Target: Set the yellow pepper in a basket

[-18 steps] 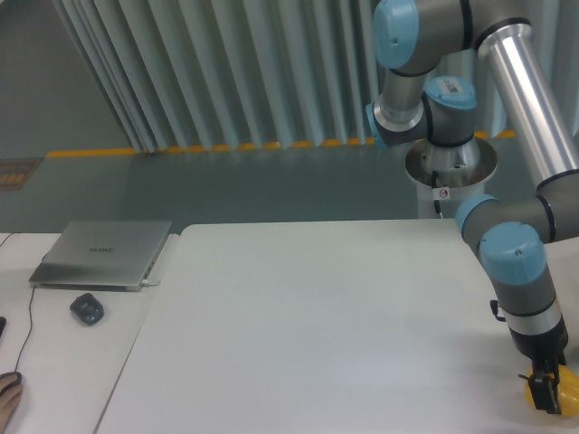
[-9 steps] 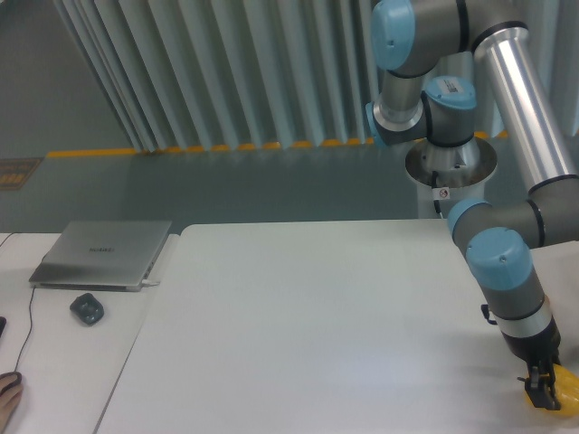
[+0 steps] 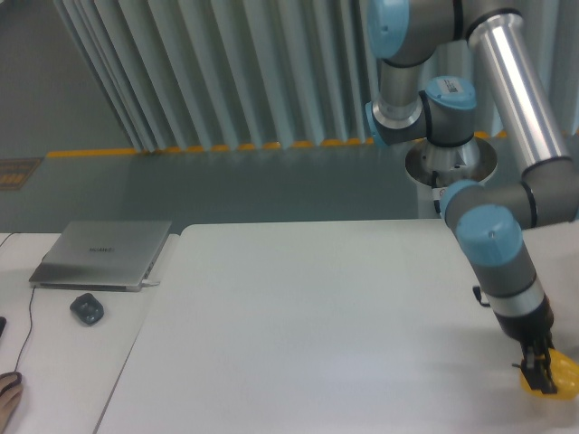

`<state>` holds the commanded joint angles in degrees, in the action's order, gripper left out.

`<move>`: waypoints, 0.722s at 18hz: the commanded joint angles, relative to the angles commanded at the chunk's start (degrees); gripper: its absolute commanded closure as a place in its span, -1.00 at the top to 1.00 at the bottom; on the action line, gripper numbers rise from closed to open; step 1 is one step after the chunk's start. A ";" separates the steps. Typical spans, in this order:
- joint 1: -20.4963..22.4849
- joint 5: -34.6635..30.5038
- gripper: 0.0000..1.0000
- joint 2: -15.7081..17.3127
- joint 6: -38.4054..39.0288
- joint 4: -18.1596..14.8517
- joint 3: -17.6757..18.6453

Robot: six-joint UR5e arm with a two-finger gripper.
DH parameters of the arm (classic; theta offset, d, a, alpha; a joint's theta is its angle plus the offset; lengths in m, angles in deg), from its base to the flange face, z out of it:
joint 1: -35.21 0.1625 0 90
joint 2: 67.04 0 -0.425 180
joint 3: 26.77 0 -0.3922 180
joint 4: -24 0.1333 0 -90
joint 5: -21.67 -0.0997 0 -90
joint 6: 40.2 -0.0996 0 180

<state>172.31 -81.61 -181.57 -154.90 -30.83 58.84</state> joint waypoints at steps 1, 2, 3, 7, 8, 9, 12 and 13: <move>0.88 0.61 -0.27 1.14 -0.35 -1.50 0.00; 1.76 1.49 -0.27 2.02 -1.14 -2.55 -0.09; 2.72 2.19 -0.27 2.81 -2.62 -3.35 -0.09; 9.57 5.97 -0.26 5.10 -12.20 -5.99 -0.35; 12.11 7.29 -0.26 5.37 -15.18 -5.99 -0.44; 14.57 7.82 -0.25 5.37 -17.99 -5.91 -0.53; 23.46 10.64 -0.25 3.18 -27.76 -5.12 -2.81; 24.17 10.64 -0.25 2.56 -29.17 -4.59 -3.25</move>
<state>196.48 -70.97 -179.01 -184.07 -35.42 55.59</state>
